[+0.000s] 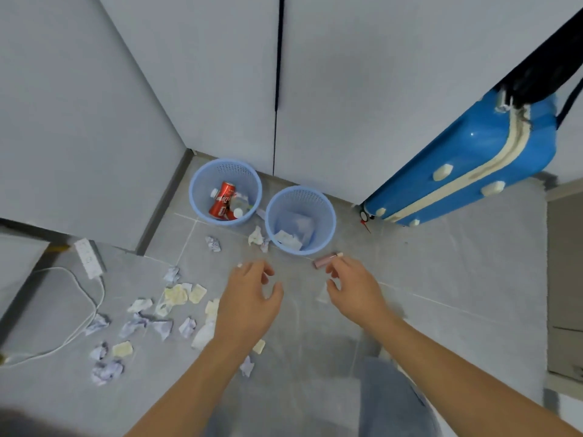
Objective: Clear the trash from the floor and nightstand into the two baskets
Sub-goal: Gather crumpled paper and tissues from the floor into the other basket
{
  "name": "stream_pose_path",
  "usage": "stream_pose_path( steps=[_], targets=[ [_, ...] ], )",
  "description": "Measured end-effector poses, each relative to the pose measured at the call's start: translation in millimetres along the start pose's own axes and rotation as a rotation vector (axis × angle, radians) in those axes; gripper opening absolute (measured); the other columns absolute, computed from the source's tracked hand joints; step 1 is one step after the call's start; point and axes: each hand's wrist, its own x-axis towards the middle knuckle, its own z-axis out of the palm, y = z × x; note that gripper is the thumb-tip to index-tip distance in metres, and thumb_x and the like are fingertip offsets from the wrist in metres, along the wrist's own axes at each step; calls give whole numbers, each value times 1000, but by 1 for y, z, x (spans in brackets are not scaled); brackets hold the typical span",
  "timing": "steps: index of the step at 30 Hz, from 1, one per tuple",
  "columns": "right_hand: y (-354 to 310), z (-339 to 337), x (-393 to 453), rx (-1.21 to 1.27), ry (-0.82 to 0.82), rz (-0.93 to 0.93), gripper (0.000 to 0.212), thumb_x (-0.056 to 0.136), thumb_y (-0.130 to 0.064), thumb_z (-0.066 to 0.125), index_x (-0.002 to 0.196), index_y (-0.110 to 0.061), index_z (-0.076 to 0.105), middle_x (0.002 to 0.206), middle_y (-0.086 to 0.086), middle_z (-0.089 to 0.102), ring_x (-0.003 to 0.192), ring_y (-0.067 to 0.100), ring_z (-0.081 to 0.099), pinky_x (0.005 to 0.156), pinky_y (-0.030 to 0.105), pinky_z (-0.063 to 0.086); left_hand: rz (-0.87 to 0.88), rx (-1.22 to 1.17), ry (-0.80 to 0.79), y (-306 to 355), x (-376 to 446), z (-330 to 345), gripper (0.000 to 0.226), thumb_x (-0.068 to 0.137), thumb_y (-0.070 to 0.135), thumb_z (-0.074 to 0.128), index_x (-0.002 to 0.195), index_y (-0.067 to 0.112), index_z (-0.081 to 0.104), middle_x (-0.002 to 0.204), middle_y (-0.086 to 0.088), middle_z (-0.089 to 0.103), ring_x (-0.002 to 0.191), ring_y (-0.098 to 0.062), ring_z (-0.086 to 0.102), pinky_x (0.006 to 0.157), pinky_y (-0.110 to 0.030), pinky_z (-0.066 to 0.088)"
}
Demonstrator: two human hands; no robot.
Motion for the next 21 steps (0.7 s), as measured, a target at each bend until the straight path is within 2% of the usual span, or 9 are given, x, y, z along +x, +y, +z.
stream_pose_path(
  steps=[3, 6, 8, 12, 16, 19, 21],
  targets=[
    [46, 4, 29, -4, -113, -40, 28, 92, -16, 61, 119, -19, 63, 117, -1, 59, 114, 18, 56, 87, 40, 52, -123, 8, 44, 6, 3, 40, 16, 87, 32, 70, 94, 33, 56, 87, 16, 56, 90, -12, 54, 73, -28, 43],
    [97, 11, 55, 9, -175, -101, 36, 88, -11, 61, 122, -20, 62, 120, -1, 58, 112, 19, 56, 88, 37, 51, -251, 12, 63, 17, 2, 96, 16, 87, 31, 71, 97, 29, 58, 90, 13, 58, 93, -15, 56, 79, -35, 49],
    [130, 16, 66, -1, -200, -137, 34, 88, -10, 63, 121, -19, 61, 120, -1, 60, 110, 21, 56, 85, 33, 49, -339, -11, 73, 23, 0, 136, 17, 88, 31, 71, 99, 27, 58, 92, 10, 59, 96, -17, 57, 81, -37, 51],
    [197, 25, 90, -133, -264, -208, 29, 93, -17, 63, 122, -17, 60, 122, 1, 60, 112, 25, 55, 85, 35, 48, -493, -75, 93, 26, 2, 211, 21, 88, 30, 69, 107, 25, 60, 98, 8, 61, 99, -18, 57, 80, -38, 50],
    [241, 58, 119, -156, -316, -239, 35, 92, -17, 66, 126, -18, 59, 123, 3, 61, 114, 26, 54, 87, 37, 51, -539, -91, 71, 8, 10, 282, 32, 89, 36, 68, 118, 25, 60, 108, 7, 61, 106, -15, 56, 79, -34, 49],
    [267, 114, 148, -101, -274, -331, 48, 82, -5, 71, 121, -28, 56, 119, 1, 63, 107, 19, 51, 81, 30, 46, -510, -81, -9, -28, 25, 357, 46, 89, 44, 67, 130, 27, 55, 121, 6, 57, 116, -17, 52, 84, -33, 50],
    [286, 161, 175, -112, -289, -317, 47, 81, -6, 69, 122, -25, 58, 121, 1, 62, 109, 22, 52, 85, 33, 49, -500, -59, -62, -60, 43, 411, 60, 88, 51, 66, 141, 29, 48, 129, 6, 51, 122, -18, 48, 90, -33, 51]
  ],
)
